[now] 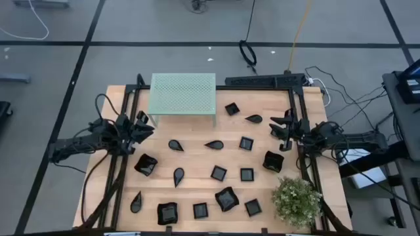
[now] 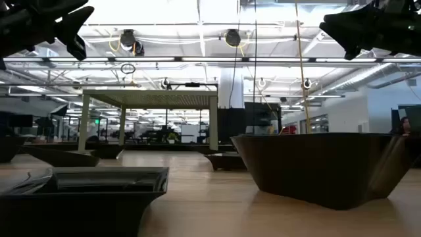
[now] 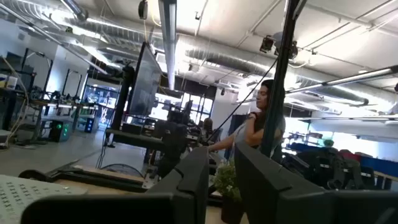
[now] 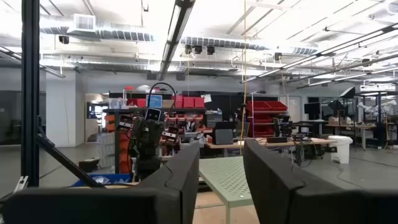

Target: Pick & Place Mini shaped plates

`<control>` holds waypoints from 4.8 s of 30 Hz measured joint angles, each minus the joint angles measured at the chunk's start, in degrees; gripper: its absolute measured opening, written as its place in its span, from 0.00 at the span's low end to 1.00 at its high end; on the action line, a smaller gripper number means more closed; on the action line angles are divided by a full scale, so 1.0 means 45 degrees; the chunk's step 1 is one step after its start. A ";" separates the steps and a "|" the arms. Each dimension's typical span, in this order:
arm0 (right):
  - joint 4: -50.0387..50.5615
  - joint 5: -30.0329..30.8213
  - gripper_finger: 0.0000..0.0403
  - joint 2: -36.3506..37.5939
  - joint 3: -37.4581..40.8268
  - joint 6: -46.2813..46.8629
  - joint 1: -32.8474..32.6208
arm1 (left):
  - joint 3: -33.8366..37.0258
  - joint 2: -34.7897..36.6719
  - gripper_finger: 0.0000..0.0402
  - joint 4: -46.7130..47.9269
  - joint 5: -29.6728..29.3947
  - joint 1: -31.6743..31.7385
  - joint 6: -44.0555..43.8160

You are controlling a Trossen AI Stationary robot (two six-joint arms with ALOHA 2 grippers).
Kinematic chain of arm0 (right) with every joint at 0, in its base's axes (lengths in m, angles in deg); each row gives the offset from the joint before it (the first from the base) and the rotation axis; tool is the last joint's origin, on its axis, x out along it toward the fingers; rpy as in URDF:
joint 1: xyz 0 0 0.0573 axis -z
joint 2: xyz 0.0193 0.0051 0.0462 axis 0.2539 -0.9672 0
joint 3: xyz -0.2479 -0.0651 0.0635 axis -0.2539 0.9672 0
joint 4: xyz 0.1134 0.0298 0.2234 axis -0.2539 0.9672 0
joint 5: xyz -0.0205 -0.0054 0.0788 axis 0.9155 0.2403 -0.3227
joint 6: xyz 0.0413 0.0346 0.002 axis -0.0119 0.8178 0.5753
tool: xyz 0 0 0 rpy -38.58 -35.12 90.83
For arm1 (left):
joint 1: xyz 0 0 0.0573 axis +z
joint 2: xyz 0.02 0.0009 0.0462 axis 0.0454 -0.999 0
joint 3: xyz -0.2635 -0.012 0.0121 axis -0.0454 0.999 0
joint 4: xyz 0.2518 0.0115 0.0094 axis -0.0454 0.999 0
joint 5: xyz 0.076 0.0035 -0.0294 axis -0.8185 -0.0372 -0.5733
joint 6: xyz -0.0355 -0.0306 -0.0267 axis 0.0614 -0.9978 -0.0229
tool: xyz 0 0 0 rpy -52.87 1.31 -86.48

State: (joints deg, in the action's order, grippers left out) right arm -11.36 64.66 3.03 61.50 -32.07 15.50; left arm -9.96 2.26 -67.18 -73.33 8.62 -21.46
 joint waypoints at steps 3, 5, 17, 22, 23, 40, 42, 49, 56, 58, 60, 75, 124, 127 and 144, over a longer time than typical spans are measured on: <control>0.0000 0.0000 0.28 -0.0002 0.0003 0.0000 -0.0003 | 0.0000 0.0000 0.20 0.0002 0.0005 -0.0003 0.0001; -0.0002 0.0000 0.28 -0.0004 0.0000 0.0000 0.0000 | 0.0001 0.0000 0.20 0.0001 0.0005 0.0000 -0.0003; 0.0000 0.0000 0.28 0.0000 0.0003 0.0002 -0.0003 | 0.0002 0.0000 0.20 0.0000 0.0002 0.0000 -0.0001; -0.0002 0.0000 0.28 -0.0003 0.0000 0.0002 -0.0003 | 0.0000 0.0000 0.20 0.0000 0.0003 -0.0002 0.0001; -0.0001 0.0000 0.28 0.0000 0.0003 -0.0002 -0.0003 | 0.0005 0.0000 0.20 0.0000 0.0000 -0.0004 -0.0004; -0.0004 0.0000 0.28 -0.0004 0.0001 0.0001 -0.0002 | 0.0004 0.0000 0.20 0.0001 0.0001 -0.0004 -0.0004; -0.0002 0.0000 0.28 -0.0004 0.0003 -0.0001 -0.0003 | 0.0004 0.0000 0.20 0.0005 0.0004 0.0000 0.0001; 0.0000 0.0000 0.28 -0.0002 0.0000 0.0002 -0.0003 | 0.0000 0.0000 0.20 0.0000 0.0005 -0.0004 -0.0004; 0.0000 0.0000 0.28 -0.0004 -0.0002 -0.0003 -0.0003 | 0.0005 0.0000 0.20 0.0000 0.0003 0.0000 0.0001; -0.0002 0.0000 0.28 -0.0004 0.0000 0.0000 0.0000 | 0.0001 0.0000 0.20 0.0002 0.0004 -0.0002 -0.0002; 0.0000 0.0000 0.28 -0.0004 0.0002 0.0002 0.0002 | 0.0000 0.0000 0.20 0.0002 0.0003 -0.0004 -0.0002; 0.0000 0.0000 0.28 -0.0004 -0.0002 0.0002 -0.0003 | 0.0001 0.0000 0.20 0.0003 0.0002 -0.0002 -0.0002; -0.1456 0.0013 0.28 -0.0004 0.0003 0.8178 -0.0003 | 0.0004 0.0000 0.20 0.0004 0.0005 0.0000 0.0000; -0.1457 0.0017 0.28 -0.0002 0.0003 0.8243 -0.0003 | 0.0005 0.0000 0.20 0.0005 0.0002 -0.0002 -0.0004; -0.1483 0.0268 0.28 -0.2372 -0.2651 0.5969 -0.0003 | 0.0001 -0.0003 0.20 0.0000 0.0003 0.0000 -0.0001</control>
State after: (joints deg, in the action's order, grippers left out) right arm -18.03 65.87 -7.64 49.56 -5.21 15.49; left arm -9.96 2.24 -67.18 -73.31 8.62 -21.46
